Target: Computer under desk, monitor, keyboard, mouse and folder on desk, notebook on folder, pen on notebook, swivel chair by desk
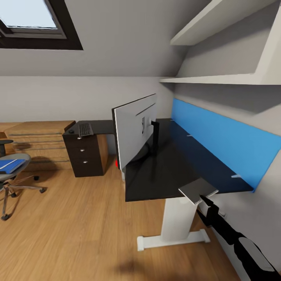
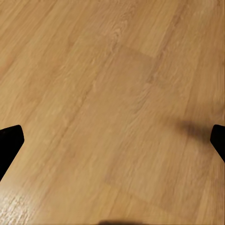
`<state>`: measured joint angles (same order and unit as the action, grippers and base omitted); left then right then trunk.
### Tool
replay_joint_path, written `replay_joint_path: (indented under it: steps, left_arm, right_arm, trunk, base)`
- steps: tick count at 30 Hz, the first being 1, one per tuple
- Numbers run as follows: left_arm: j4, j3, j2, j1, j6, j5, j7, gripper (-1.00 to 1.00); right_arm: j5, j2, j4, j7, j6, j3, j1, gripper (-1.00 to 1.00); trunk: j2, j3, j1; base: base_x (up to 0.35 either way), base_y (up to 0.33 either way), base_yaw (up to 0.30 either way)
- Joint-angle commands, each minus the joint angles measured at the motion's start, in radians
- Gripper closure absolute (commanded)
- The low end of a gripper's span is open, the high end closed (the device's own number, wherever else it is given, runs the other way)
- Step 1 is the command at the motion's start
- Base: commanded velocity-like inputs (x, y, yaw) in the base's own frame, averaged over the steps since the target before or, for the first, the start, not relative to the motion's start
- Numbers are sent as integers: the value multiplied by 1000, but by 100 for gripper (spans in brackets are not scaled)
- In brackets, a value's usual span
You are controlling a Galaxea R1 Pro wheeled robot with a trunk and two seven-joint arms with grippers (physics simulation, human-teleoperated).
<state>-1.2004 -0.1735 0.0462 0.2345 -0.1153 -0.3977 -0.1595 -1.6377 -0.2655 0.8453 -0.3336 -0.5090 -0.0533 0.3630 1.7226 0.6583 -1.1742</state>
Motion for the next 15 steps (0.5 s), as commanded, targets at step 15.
replay_joint_path:
  steps: [15]
  left_arm:
    - [-1, 2, 1, 0, -6, -9, -5, -100]
  right_arm:
    - [-5, -1, 10, 1, -6, -2, 1, -100]
  trunk:
    - [0, 1, 0]
  base:
    - [58, 7, 0]
